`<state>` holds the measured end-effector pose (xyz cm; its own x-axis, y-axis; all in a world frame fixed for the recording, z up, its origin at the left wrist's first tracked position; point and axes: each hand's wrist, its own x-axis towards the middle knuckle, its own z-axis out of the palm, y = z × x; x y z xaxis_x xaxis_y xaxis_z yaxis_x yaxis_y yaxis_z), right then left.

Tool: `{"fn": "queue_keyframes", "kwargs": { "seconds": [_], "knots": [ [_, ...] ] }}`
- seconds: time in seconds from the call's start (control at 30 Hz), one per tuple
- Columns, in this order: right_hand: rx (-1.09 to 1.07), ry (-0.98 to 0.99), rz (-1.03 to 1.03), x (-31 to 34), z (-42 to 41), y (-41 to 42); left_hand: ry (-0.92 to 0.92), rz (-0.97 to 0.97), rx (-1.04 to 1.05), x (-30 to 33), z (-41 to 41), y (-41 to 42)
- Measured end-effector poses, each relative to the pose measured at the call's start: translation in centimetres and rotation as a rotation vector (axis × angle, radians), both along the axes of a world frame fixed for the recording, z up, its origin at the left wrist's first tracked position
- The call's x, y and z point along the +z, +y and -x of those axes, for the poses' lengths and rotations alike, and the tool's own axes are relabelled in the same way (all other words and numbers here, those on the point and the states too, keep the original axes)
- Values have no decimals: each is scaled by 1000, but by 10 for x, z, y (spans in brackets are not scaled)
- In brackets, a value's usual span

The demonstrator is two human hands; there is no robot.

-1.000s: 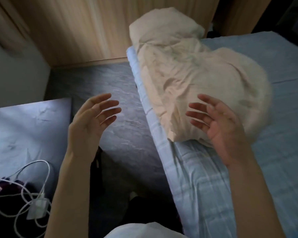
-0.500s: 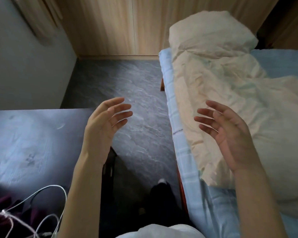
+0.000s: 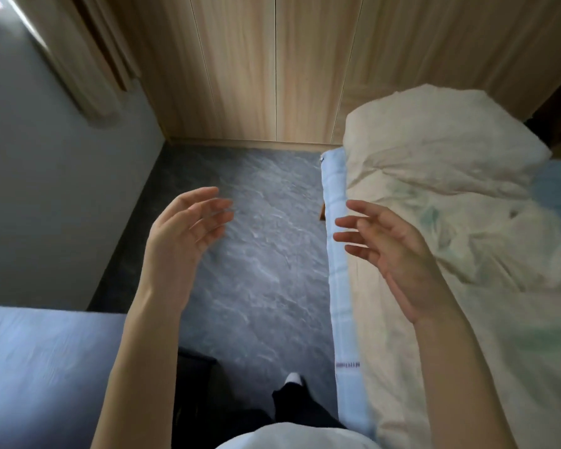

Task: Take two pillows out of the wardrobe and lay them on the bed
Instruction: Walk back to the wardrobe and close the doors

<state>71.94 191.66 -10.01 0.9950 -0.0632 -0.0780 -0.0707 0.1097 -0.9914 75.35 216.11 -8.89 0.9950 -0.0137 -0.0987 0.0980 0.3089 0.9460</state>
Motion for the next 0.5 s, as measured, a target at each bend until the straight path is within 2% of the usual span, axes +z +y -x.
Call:
{"fn": "queue_keyframes", "kwargs": {
  "seconds": [0.23,0.5],
  "knots": [
    [67,74,11,-12,-110,-19,54,-30,60,-11,-95,-18],
    [20,39,24,-26,-279,-28,41,-40,70,-21,-268,-24]
  ]
}}
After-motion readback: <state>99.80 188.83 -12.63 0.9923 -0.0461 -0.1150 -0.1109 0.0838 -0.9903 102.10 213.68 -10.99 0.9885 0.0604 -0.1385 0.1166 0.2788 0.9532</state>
